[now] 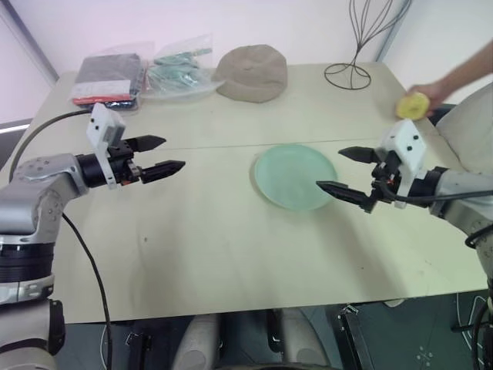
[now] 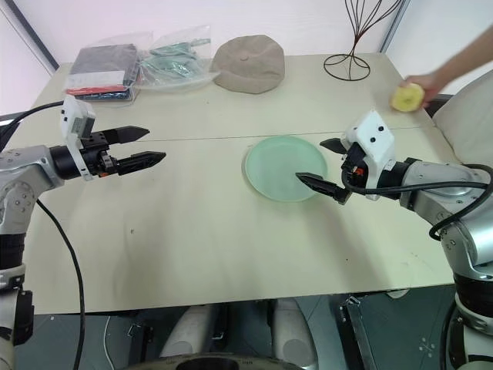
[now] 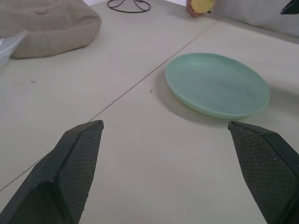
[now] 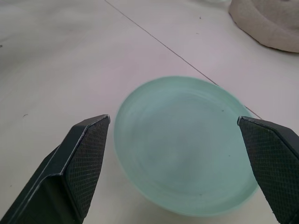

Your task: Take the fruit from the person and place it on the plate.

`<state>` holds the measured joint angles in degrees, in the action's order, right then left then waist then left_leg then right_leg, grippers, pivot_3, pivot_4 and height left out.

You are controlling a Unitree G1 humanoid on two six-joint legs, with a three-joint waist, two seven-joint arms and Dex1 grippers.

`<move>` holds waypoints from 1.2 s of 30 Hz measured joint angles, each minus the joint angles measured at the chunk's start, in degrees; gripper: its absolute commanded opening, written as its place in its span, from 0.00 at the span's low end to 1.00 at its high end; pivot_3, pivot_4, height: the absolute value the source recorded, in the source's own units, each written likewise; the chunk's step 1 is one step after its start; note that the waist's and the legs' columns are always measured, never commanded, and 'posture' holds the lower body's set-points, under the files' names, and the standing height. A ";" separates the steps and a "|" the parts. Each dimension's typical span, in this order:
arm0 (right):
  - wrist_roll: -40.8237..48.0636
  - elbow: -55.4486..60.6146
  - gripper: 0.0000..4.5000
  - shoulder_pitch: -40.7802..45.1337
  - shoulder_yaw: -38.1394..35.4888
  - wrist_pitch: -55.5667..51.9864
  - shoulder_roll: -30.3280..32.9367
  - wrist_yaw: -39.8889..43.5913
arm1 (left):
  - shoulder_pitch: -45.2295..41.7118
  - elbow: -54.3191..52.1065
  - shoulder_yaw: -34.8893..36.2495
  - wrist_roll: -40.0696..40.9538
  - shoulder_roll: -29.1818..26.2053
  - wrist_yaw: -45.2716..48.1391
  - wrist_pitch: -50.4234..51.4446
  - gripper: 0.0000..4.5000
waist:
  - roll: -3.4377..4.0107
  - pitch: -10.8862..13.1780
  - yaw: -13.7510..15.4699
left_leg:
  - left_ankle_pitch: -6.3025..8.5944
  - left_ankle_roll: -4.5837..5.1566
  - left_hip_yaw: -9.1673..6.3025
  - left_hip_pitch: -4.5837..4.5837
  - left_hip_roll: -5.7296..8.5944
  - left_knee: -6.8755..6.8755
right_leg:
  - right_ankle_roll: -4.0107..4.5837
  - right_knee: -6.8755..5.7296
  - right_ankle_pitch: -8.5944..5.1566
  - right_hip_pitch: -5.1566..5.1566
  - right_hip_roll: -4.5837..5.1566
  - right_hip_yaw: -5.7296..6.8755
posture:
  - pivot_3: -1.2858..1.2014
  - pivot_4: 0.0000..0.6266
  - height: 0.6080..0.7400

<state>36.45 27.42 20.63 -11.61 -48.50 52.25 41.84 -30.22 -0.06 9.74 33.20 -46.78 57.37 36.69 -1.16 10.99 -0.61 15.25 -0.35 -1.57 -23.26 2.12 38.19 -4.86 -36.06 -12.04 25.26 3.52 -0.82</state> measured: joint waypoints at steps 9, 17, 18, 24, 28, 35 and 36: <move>0.46 0.05 1.00 -0.07 -0.20 -0.01 0.00 -1.23 | -1.45 0.00 -0.09 -0.23 0.75 -0.08 0.05 0.99 | 0.00 0.00 0.00 | 0.00 0.00 0.00 0.00 0.00 0.00 | 0.00 0.00 0.00 0.00 0.00 0.01 | 0.52 0.24 1.00; 0.86 0.05 1.00 3.33 -0.12 -0.01 -1.69 -3.68 | -8.01 3.32 0.79 0.02 8.49 -8.20 1.51 0.99 | -0.02 -0.01 0.24 | 0.00 0.00 -0.03 -0.01 0.02 0.06 | -0.02 -0.02 0.01 -0.04 -0.01 0.03 | 0.52 0.24 1.00; 0.83 0.03 1.00 3.31 -0.07 -0.01 -1.71 -3.76 | -8.85 3.62 1.33 0.62 10.08 -10.17 2.88 0.99 | -0.02 -0.01 0.23 | 0.00 0.00 -0.02 -0.01 0.03 0.06 | -0.03 -0.03 0.02 -0.04 0.00 0.02 | 0.52 0.24 1.00; 0.81 0.00 1.00 3.26 0.12 -0.01 -1.83 -3.85 | -13.32 4.31 2.07 3.78 16.16 -15.79 8.26 0.99 | -0.02 -0.01 0.05 | 0.00 0.00 -0.03 -0.01 0.03 0.06 | -0.03 -0.04 0.02 -0.03 -0.03 0.03 | 0.52 0.24 1.00; 0.79 -0.06 1.00 3.29 0.19 0.00 -1.84 -3.86 | -17.98 5.72 1.22 3.77 17.86 -16.71 9.04 0.99 | -0.02 -0.01 0.06 | 0.00 0.00 -0.03 0.01 0.03 0.06 | -0.03 -0.06 0.02 -0.04 -0.11 0.02 | 0.52 0.24 1.00; 0.81 0.12 1.00 3.11 0.22 0.00 -1.83 -4.21 | -25.16 13.72 4.96 5.16 23.04 -24.29 12.31 0.99 | -0.03 -0.01 0.23 | 0.00 0.00 -0.04 -0.01 0.07 0.09 | -0.06 -0.06 0.04 -0.05 -0.09 0.03 | 0.52 0.24 1.00; 0.81 0.15 1.00 2.94 0.20 0.00 -1.83 -4.29 | -25.77 14.37 5.35 5.41 23.45 -25.31 12.95 0.99 | -0.03 -0.01 0.22 | 0.00 0.00 -0.04 -0.01 0.07 0.09 | -0.07 -0.05 0.04 -0.05 -0.09 0.03 | 0.52 0.24 1.00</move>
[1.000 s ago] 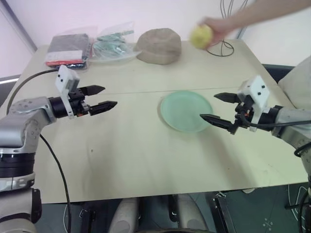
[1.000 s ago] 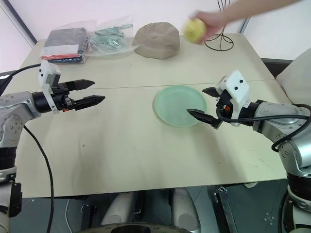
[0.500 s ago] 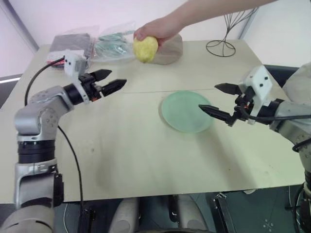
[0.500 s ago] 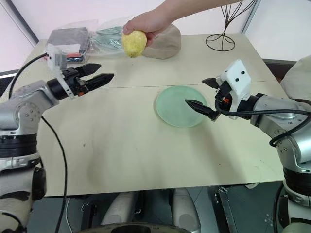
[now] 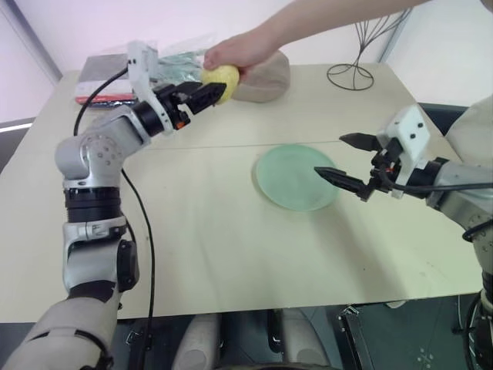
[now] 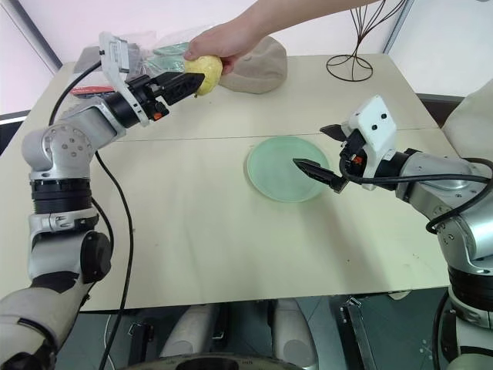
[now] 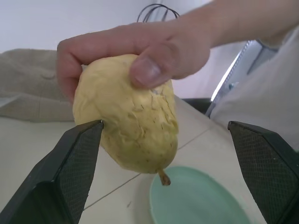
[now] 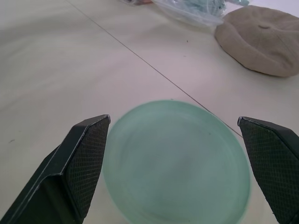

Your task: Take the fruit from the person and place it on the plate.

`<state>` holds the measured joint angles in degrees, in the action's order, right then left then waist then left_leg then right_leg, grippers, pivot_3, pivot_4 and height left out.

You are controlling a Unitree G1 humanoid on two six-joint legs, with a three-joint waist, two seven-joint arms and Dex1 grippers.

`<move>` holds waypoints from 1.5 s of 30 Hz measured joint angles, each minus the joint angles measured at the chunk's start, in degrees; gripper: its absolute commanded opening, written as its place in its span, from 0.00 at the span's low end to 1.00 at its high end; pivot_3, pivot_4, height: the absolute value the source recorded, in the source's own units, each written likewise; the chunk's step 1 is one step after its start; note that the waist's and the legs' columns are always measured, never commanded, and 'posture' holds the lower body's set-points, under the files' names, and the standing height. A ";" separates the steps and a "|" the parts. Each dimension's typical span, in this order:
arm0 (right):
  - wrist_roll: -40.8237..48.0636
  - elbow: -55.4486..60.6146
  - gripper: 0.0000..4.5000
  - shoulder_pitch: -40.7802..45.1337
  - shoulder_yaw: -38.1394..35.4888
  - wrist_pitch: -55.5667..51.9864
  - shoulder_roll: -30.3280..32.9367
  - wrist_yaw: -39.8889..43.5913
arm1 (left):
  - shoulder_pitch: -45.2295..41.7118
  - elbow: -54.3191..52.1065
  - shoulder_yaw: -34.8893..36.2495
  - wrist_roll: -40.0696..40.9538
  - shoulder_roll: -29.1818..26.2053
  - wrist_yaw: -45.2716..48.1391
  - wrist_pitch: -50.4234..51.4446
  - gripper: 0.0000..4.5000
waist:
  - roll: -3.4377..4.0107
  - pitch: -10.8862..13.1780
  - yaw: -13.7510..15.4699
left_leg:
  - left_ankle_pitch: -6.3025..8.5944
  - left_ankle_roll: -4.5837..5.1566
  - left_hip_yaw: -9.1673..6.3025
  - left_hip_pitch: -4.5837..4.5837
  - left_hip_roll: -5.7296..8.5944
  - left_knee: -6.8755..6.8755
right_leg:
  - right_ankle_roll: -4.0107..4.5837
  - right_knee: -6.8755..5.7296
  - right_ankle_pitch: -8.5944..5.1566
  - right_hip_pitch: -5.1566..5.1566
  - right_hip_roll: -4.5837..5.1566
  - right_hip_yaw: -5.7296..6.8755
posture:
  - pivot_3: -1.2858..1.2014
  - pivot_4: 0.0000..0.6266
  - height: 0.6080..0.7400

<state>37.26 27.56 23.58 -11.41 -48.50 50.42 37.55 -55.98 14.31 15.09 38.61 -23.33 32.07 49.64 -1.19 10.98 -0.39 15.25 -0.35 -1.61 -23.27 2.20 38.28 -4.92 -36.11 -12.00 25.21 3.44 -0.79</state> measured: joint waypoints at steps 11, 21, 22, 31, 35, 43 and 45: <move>0.10 1.02 1.00 -0.87 -0.42 -0.03 0.02 -0.78 | -3.44 5.00 2.38 0.72 3.83 -8.28 2.59 0.99 | 0.00 0.00 0.15 | 0.00 -0.01 0.00 0.01 0.02 0.00 | -0.03 0.00 0.02 0.00 0.01 -0.01 | 0.52 0.24 1.00; 0.13 1.38 1.00 -1.14 -0.46 -0.06 0.01 -1.40 | -4.99 9.47 1.77 -1.96 4.80 -11.26 2.06 0.99 | 0.00 0.00 0.11 | 0.00 -0.01 0.00 0.00 0.02 0.00 | -0.03 0.00 0.02 0.00 0.00 -0.01 | 0.52 0.24 1.00; 0.13 1.39 1.00 -1.18 -0.47 -0.06 0.01 -1.48 | -5.05 9.72 1.44 -2.24 4.83 -11.25 1.89 0.99 | 0.00 0.00 0.11 | 0.00 -0.01 0.00 0.00 0.02 0.00 | -0.03 0.00 0.02 0.00 0.00 -0.01 | 0.52 0.24 1.00; 0.48 1.72 1.00 -1.59 -0.83 -0.15 0.00 -2.37 | -5.09 10.32 -0.79 -5.11 4.87 -10.17 0.57 0.65 | 0.00 0.00 0.06 | 0.00 -0.01 0.00 0.01 0.02 -0.01 | -0.03 0.00 0.02 0.00 0.01 -0.01 | 0.52 0.24 1.00; 0.98 2.19 1.00 -2.15 -0.84 -0.52 0.00 -2.65 | -5.10 10.36 -0.88 -5.66 4.85 -9.63 0.37 0.62 | 0.00 0.00 0.03 | 0.00 -0.01 0.00 0.00 0.02 -0.01 | -0.03 0.00 0.02 0.01 0.01 -0.02 | 0.52 0.24 1.00; 1.36 2.49 1.00 -2.26 -0.84 -1.10 0.00 -3.23 | -5.11 10.39 -1.67 -6.86 4.17 -8.14 0.05 0.62 | 0.00 0.00 0.01 | 0.00 -0.01 0.00 0.00 0.02 -0.01 | -0.03 0.00 0.02 0.00 0.01 -0.02 | 0.52 0.24 1.00; 1.46 2.57 1.00 -2.27 -0.85 -1.13 0.00 -3.34 | -4.97 10.14 -3.74 -7.58 2.55 -5.26 -0.01 0.62 | 0.00 0.00 -0.04 | 0.00 -0.01 0.00 0.00 0.02 -0.01 | -0.03 0.00 0.02 0.01 0.00 -0.02 | 0.52 0.24 1.00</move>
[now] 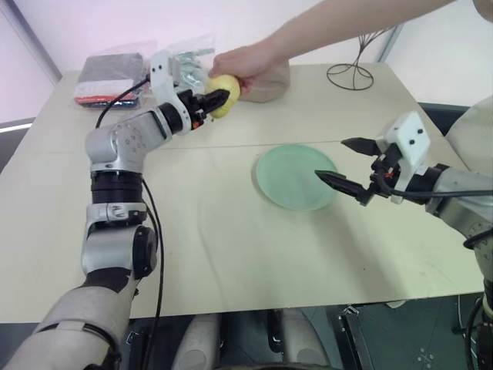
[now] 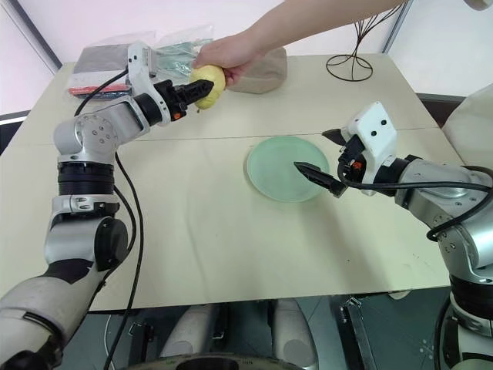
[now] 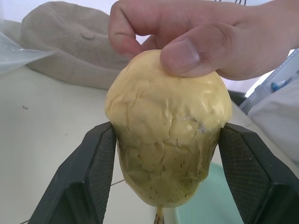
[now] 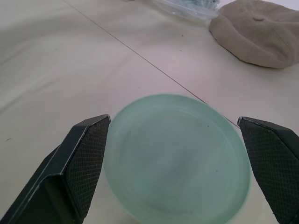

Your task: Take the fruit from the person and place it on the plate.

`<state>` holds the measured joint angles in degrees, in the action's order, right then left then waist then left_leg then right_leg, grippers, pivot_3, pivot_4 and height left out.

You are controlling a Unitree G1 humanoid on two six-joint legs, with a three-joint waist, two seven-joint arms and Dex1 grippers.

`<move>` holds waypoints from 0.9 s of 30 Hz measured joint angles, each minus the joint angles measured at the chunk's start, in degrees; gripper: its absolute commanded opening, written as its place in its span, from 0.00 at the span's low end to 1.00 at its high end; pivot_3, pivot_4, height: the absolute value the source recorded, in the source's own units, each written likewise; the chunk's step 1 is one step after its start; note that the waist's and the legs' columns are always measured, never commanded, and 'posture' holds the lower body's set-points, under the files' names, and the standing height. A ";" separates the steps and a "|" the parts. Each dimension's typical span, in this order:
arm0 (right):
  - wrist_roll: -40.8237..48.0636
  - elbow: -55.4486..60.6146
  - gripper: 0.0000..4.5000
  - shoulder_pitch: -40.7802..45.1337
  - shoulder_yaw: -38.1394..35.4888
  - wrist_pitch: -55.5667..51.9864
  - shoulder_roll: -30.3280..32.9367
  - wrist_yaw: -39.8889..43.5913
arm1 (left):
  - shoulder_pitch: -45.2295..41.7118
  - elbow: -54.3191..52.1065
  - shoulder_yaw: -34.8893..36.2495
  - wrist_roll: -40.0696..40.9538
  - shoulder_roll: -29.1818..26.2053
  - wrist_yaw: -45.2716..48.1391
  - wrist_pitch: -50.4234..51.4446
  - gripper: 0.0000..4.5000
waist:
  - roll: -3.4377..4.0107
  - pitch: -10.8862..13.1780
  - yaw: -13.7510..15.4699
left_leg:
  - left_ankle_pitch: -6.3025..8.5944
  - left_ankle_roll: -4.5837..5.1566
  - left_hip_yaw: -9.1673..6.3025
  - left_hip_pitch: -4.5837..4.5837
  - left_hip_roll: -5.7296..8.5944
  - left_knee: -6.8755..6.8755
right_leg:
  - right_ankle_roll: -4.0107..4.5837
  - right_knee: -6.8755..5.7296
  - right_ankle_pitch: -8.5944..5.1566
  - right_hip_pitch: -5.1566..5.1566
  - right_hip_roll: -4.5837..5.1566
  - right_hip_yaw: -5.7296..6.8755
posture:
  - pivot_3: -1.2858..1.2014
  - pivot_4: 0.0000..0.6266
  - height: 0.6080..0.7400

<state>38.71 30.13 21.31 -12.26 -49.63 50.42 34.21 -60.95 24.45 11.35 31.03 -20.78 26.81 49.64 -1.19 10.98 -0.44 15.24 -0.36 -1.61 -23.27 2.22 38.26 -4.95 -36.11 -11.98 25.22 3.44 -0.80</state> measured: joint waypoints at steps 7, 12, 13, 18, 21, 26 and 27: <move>0.36 0.10 1.00 -0.19 -0.19 -0.05 0.02 -0.09 | 2.22 -3.82 -11.43 -4.09 -9.71 19.11 -3.98 0.62 | 0.00 0.00 -0.15 | 0.00 0.00 0.03 0.00 -0.01 -0.03 | 0.01 0.00 0.00 0.03 -0.02 -0.03 | 0.52 0.24 1.00; 0.36 0.09 1.00 -0.16 -0.20 -0.05 0.06 0.01 | -5.39 6.99 -17.71 -10.96 -10.48 30.20 -14.69 0.62 | 0.00 0.00 0.77 | 0.00 0.01 0.06 -0.04 0.01 0.01 | 0.01 0.08 0.00 0.01 -0.04 0.01 | 0.52 0.24 1.00; 0.36 0.06 1.00 -0.16 -0.20 -0.05 0.07 0.03 | -7.17 9.28 -18.70 -12.07 -9.91 32.20 -16.92 0.62 | 0.00 0.00 0.98 | 0.01 0.02 0.07 -0.05 0.01 0.01 | 0.01 0.08 -0.01 0.01 -0.04 0.00 | 0.52 0.24 1.00; 0.36 0.05 1.00 -0.14 -0.22 -0.07 0.17 0.25 | -14.52 23.03 -22.95 -18.11 -3.79 41.45 -27.38 0.62 | 0.00 0.00 1.13 | 0.05 0.11 0.09 -0.09 0.02 0.03 | -0.01 0.10 -0.01 0.01 -0.04 0.02 | 0.52 0.24 1.00; 0.40 0.13 1.00 -0.53 -0.63 -0.28 0.24 0.17 | -16.63 29.64 -24.04 -20.54 -0.09 44.09 -30.81 0.62 | -0.03 0.02 1.00 | 0.06 0.12 0.09 -0.10 -0.01 0.03 | -0.01 0.09 -0.02 0.03 -0.09 0.02 | 0.52 0.24 1.00; 0.86 1.63 1.00 -2.55 -2.67 -1.39 0.32 -0.24 | -21.35 38.87 -24.08 -24.60 5.89 45.25 -36.57 0.62 | -0.04 0.03 1.04 | 0.07 0.14 0.08 -0.10 -0.02 0.03 | -0.02 0.08 -0.02 0.04 -0.10 0.01 | 0.52 0.24 1.00; 0.88 1.98 1.00 -3.05 -3.09 -1.62 0.34 -0.36 | -21.76 39.98 -24.08 -25.31 6.80 45.22 -37.45 0.62 | -0.05 0.03 1.06 | 0.07 0.14 0.08 -0.10 -0.02 0.03 | -0.02 0.08 -0.02 0.04 -0.10 0.01 | 0.52 0.24 1.00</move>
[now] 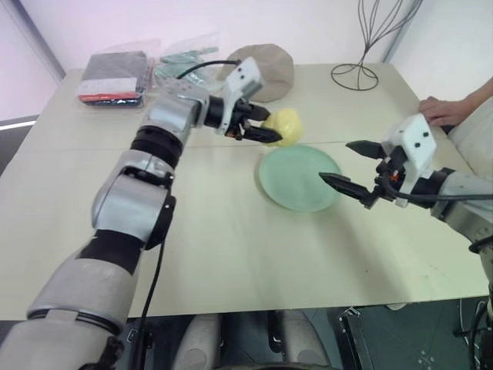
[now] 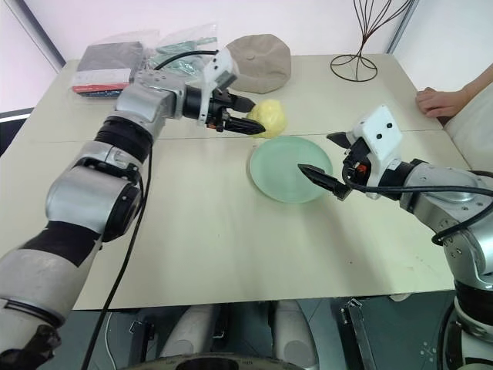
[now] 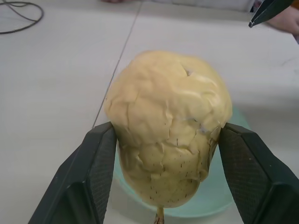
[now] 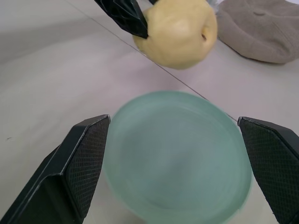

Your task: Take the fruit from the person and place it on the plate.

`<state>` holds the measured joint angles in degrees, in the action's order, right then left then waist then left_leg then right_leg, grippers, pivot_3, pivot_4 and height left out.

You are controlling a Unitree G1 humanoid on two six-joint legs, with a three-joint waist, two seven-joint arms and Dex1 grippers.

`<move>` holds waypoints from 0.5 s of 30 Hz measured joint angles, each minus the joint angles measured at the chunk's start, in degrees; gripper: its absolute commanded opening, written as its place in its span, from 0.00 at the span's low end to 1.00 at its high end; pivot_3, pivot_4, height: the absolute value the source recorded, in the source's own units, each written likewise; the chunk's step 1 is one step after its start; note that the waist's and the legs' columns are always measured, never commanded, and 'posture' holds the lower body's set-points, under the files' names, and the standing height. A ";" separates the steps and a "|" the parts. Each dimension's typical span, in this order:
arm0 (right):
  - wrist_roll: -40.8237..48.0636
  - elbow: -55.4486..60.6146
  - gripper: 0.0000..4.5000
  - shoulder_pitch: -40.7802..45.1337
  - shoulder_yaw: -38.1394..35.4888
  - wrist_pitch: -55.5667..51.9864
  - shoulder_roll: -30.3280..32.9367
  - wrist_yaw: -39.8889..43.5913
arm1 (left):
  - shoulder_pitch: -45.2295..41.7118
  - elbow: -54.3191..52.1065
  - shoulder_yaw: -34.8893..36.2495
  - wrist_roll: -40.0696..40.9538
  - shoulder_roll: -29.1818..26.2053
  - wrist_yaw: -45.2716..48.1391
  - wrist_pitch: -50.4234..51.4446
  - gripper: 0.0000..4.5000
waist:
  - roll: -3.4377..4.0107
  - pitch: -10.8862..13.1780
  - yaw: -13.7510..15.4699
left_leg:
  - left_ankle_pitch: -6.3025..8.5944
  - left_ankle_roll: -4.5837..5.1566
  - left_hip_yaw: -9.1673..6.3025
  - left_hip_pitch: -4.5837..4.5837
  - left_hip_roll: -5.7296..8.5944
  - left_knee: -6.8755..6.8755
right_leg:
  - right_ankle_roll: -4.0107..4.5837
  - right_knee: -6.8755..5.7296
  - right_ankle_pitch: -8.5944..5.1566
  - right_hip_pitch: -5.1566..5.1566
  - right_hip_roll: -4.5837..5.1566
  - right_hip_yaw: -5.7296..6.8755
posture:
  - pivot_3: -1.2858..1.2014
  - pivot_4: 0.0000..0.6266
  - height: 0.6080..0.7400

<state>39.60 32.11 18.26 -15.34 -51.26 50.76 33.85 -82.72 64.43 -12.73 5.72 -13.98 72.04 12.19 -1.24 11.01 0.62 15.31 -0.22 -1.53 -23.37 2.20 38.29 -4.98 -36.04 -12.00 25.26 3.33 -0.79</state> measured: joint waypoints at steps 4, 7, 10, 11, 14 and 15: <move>0.05 1.76 1.00 -2.92 -2.56 -1.26 0.94 -0.36 | -0.26 4.26 -0.07 -3.00 4.97 -0.39 -2.86 0.62 | -0.02 0.01 0.10 | 0.00 0.00 -0.01 -0.01 0.00 0.02 | -0.01 -0.01 0.00 0.00 0.00 0.00 | 0.52 0.24 1.00; 0.10 3.31 1.00 -5.71 -4.90 -2.17 2.38 -0.13 | -0.19 5.72 -0.45 -5.40 7.39 -1.11 -4.86 0.62 | -0.02 0.01 0.12 | 0.00 0.00 -0.01 -0.01 0.00 0.02 | -0.01 -0.01 0.00 0.00 0.00 0.00 | 0.52 0.24 1.00; 0.16 5.73 1.00 -10.50 -9.81 -3.96 5.63 1.20 | 1.12 6.58 -1.65 -7.99 9.42 -1.61 -7.23 0.62 | 0.00 0.00 0.13 | 0.01 0.01 -0.01 0.01 -0.01 0.01 | -0.01 -0.01 0.00 -0.02 -0.01 -0.01 | 0.52 0.24 1.00; 0.29 6.61 1.00 -11.36 -11.08 -4.44 5.97 1.46 | 2.00 7.13 -1.87 -8.62 9.73 -1.76 -7.66 0.62 | 0.00 0.00 -0.05 | 0.01 0.01 0.00 0.03 -0.03 0.01 | -0.01 -0.02 0.00 -0.02 -0.03 -0.02 | 0.52 0.24 1.00; 1.89 9.95 1.00 -14.65 -14.75 -6.39 6.00 1.67 | 4.05 8.48 -2.24 -10.49 10.39 -2.32 -8.93 0.62 | -0.02 0.01 -0.06 | 0.01 0.02 -0.02 0.04 -0.07 0.02 | -0.01 -0.05 0.00 -0.01 -0.09 -0.05 | 0.52 0.24 1.00; 2.47 11.36 1.00 -15.76 -15.54 -7.19 5.94 1.59 | 4.39 8.77 -2.27 -11.22 10.39 -2.51 -9.34 0.62 | -0.02 0.01 0.02 | 0.01 0.01 -0.02 0.04 -0.07 0.02 | -0.01 -0.06 0.00 -0.01 -0.10 -0.05 | 0.52 0.24 1.00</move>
<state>42.07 43.48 2.50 -30.88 -58.45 56.69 35.44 -78.32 73.20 -15.00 -5.50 -3.59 69.53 2.85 -1.25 11.02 0.64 15.32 -0.21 -1.56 -23.33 2.13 38.31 -4.99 -36.09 -12.00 25.26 3.24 -0.84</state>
